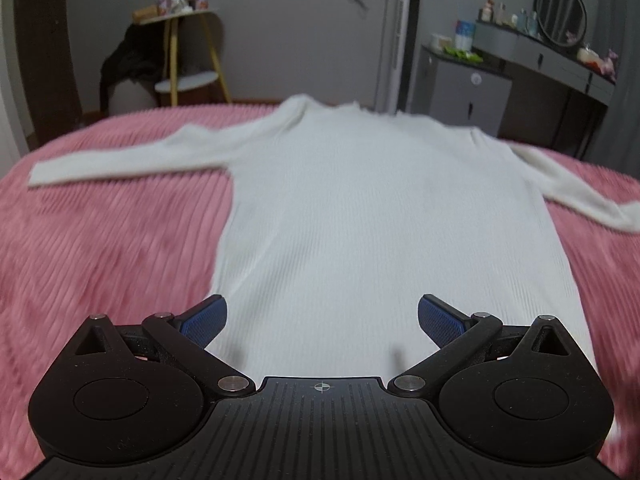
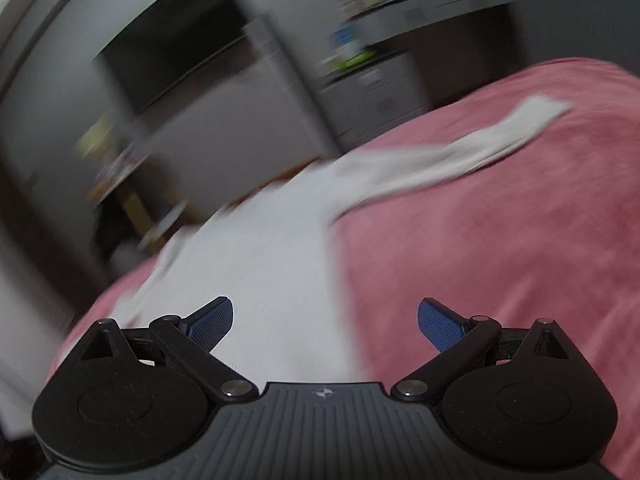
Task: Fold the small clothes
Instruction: 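Grasp the sleeve cuff of the white sweater with the right gripper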
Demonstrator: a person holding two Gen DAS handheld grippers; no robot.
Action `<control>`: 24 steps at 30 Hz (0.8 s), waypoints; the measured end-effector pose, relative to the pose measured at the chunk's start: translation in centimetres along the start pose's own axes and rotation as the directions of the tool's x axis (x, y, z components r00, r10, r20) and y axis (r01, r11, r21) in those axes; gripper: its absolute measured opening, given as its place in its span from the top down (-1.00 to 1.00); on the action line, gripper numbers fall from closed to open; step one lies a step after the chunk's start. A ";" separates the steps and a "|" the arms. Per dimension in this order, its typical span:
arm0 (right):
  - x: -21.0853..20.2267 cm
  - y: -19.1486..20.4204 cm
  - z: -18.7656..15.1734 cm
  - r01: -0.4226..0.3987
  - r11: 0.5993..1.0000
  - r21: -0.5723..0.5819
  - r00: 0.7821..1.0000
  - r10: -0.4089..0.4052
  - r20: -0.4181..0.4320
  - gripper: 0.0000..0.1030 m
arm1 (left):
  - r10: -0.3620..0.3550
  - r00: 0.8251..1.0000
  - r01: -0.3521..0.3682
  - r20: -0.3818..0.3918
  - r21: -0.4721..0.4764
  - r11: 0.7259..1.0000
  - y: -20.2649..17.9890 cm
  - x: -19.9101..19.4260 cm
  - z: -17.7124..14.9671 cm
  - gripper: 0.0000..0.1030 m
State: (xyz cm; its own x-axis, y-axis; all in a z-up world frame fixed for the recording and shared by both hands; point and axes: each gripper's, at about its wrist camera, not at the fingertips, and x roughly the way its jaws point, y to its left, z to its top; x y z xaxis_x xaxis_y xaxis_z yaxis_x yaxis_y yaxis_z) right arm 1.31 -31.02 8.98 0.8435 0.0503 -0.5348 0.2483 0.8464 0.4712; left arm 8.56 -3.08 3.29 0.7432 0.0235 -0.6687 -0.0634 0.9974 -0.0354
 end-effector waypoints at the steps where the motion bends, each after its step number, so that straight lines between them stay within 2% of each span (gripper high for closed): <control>1: 0.7 -2.1 1.5 0.026 0.999 0.048 0.999 -0.028 0.030 -0.88 | 0.007 1.000 -0.007 0.009 -0.002 1.000 -0.3 0.8 0.6 -1.00; 3: 2.4 -6.6 4.3 0.059 0.986 0.157 0.995 -0.071 0.070 -0.69 | 0.023 0.999 -0.023 0.025 -0.006 1.000 -0.9 2.7 1.4 -1.00; 5: 4.4 -10.8 7.0 0.105 0.962 0.251 0.988 -0.130 0.081 -0.08 | 0.042 0.998 -0.041 0.039 -0.011 0.999 -1.4 4.3 2.2 -1.00; 6: 5.6 -12.5 8.1 0.136 0.950 0.283 0.982 -0.166 0.085 0.03 | 0.052 0.998 -0.051 0.046 -0.016 0.999 -1.5 5.0 2.5 -1.00; 9: 9.2 -17.3 11.0 0.204 0.914 0.352 0.963 -0.252 0.096 0.05 | 0.073 0.996 -0.071 0.059 -0.032 0.997 -1.8 6.3 3.0 -1.00; 15: 14.5 -24.0 15.6 0.250 0.849 0.465 0.941 -0.327 0.090 0.12 | 0.082 0.994 -0.079 0.077 -0.040 0.996 -1.6 7.5 3.0 -1.00; 17: 15.7 -25.1 16.2 0.263 0.841 0.473 0.934 -0.345 0.094 0.30 | 0.074 0.995 -0.071 0.066 -0.049 0.996 -1.6 7.9 3.0 -1.00; 21: 17.5 -26.9 17.1 0.253 0.829 0.499 0.938 -0.337 0.085 0.49 | 0.045 0.997 -0.044 0.059 -0.017 0.999 -2.3 8.6 2.6 -1.00; 23: 17.7 -27.1 17.1 0.265 0.827 0.495 0.932 -0.351 0.088 0.89 | 0.046 0.998 -0.046 0.038 0.004 0.999 -2.6 9.2 2.1 -1.00; 24: 17.7 -27.1 17.1 0.270 0.828 0.492 0.931 -0.355 0.086 0.89 | 0.054 0.998 -0.054 0.025 0.012 0.998 -2.6 9.4 2.0 -1.00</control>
State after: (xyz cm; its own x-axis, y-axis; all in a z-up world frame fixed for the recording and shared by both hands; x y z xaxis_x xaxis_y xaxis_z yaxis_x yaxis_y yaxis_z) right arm 17.66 -62.13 -1.24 0.7381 -0.2994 -0.6047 0.6677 0.4535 0.5904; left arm 17.01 -5.37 -1.43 0.7554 0.0790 -0.6505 -0.0956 0.9954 0.0099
